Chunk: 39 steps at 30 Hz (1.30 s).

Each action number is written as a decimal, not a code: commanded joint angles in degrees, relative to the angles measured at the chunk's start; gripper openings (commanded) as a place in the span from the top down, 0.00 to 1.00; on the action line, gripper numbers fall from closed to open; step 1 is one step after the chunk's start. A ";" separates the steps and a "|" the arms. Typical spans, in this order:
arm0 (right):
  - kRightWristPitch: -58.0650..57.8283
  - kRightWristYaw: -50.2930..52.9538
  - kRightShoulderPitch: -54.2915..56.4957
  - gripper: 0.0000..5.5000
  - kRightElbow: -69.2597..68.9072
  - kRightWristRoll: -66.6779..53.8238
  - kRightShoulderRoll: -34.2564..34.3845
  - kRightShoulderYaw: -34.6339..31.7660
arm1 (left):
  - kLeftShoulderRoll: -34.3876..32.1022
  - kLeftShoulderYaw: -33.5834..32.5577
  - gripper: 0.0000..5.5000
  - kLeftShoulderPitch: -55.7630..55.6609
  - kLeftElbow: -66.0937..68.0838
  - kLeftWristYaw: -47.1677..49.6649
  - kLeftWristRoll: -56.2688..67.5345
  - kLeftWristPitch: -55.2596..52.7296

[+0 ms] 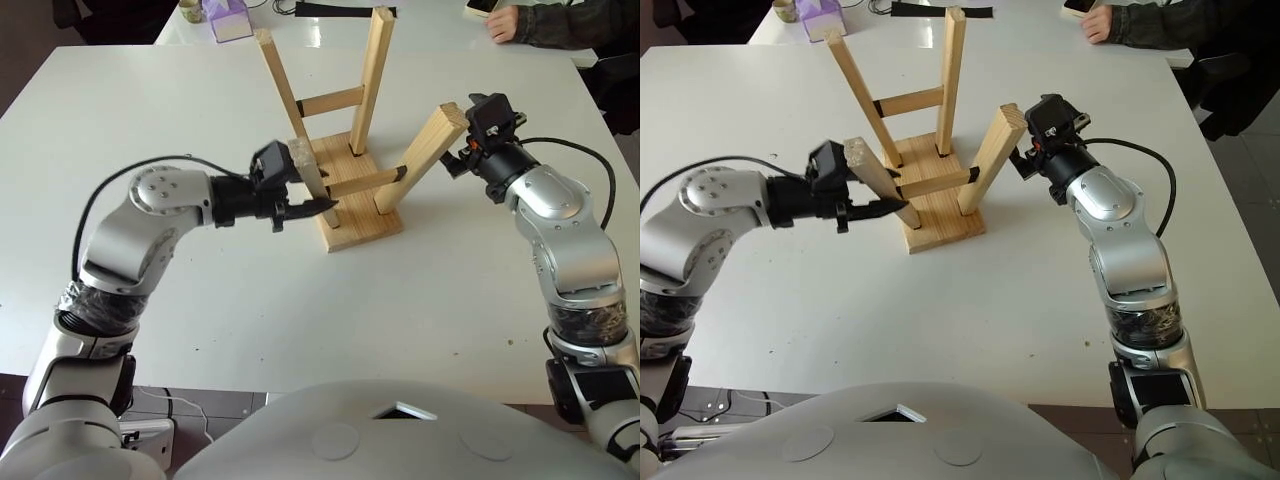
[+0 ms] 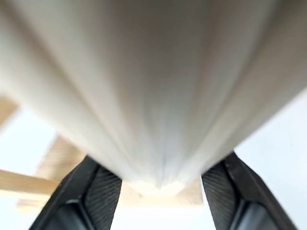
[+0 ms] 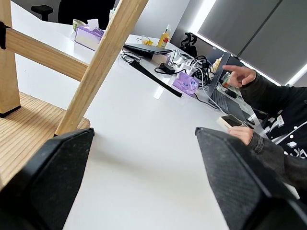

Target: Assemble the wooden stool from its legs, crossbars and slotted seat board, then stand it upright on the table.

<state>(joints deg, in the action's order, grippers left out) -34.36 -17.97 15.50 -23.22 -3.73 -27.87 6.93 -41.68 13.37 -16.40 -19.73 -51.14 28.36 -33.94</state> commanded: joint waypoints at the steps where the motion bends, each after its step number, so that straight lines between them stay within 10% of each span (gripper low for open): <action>1: 6.46 -3.74 -0.81 0.29 3.37 -0.13 0.64 1.83 | 5.43 0.97 0.43 -0.90 -1.95 2.38 2.33 -4.09; 18: 22.60 -6.36 -6.05 0.29 24.54 7.72 -4.71 -0.74 | 7.95 -2.48 0.36 5.96 -9.56 2.85 8.91 -7.20; 24: 22.24 -10.81 -15.64 0.29 17.24 7.54 -11.72 -5.26 | -2.56 -13.09 0.36 20.87 -6.37 -2.39 4.49 0.76; 30: 16.92 -18.34 -26.59 0.39 3.71 1.65 -15.72 -11.28 | -4.57 -20.17 0.46 23.91 5.49 -5.03 1.34 7.97; 39: 8.47 -29.91 -29.69 0.51 -5.80 -4.42 -19.41 -3.47 | 1.77 -17.25 0.52 1.49 45.15 16.75 -21.81 32.07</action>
<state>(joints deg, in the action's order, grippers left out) -25.27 -45.76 -13.06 -29.00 -8.68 -45.65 0.60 -41.70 -4.79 -8.37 15.97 -39.00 11.16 -8.80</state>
